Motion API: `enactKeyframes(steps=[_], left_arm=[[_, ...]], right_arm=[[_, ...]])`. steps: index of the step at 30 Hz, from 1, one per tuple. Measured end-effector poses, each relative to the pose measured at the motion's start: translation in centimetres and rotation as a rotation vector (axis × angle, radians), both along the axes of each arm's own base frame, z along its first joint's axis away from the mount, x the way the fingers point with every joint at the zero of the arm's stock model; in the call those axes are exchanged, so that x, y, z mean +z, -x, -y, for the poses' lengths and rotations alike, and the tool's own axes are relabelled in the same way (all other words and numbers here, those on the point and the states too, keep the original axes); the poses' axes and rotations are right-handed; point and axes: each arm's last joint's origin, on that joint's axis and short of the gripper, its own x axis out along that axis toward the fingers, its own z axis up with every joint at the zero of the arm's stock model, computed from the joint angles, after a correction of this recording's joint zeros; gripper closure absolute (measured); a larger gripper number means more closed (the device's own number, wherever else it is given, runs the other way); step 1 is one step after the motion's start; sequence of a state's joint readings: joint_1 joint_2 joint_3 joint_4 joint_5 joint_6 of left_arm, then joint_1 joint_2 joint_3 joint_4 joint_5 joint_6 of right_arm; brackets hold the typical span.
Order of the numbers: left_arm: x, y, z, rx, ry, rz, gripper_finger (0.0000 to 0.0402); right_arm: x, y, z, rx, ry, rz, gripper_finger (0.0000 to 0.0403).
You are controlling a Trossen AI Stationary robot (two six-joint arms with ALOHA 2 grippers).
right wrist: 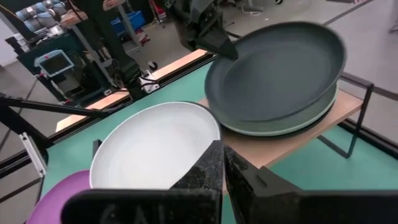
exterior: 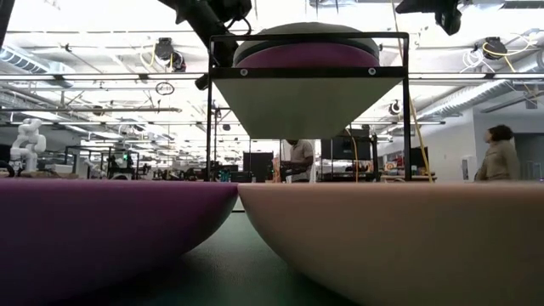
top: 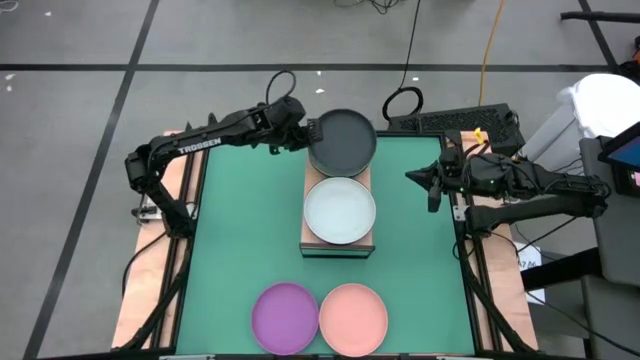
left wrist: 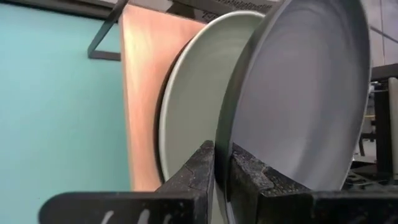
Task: Place and stack plates onto a shelf
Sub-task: Stack the black plate on top of the light green plate
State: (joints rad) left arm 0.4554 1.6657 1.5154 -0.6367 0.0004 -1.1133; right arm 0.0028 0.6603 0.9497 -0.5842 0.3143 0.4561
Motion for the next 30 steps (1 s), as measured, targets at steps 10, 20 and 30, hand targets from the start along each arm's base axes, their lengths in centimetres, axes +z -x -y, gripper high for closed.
enactKeyframes(steps=[10, 20, 30], left_arm=[[-0.8, 0.0, -0.4, 0.033, 0.055, -0.028, 0.0364], [-1.3, -0.2, -0.8, 0.013, 0.103, -0.007, 0.0364], [-1.3, -0.3, -0.8, 0.004, 0.108, -0.004, 0.036]], right_arm=[[0.0, 0.1, 0.3, -0.011, 0.027, -0.011, 0.0403], [-0.2, 0.1, 0.3, -0.011, 0.027, -0.032, 0.0403], [-0.2, 0.1, 0.3, -0.011, 0.03, -0.034, 0.0403]])
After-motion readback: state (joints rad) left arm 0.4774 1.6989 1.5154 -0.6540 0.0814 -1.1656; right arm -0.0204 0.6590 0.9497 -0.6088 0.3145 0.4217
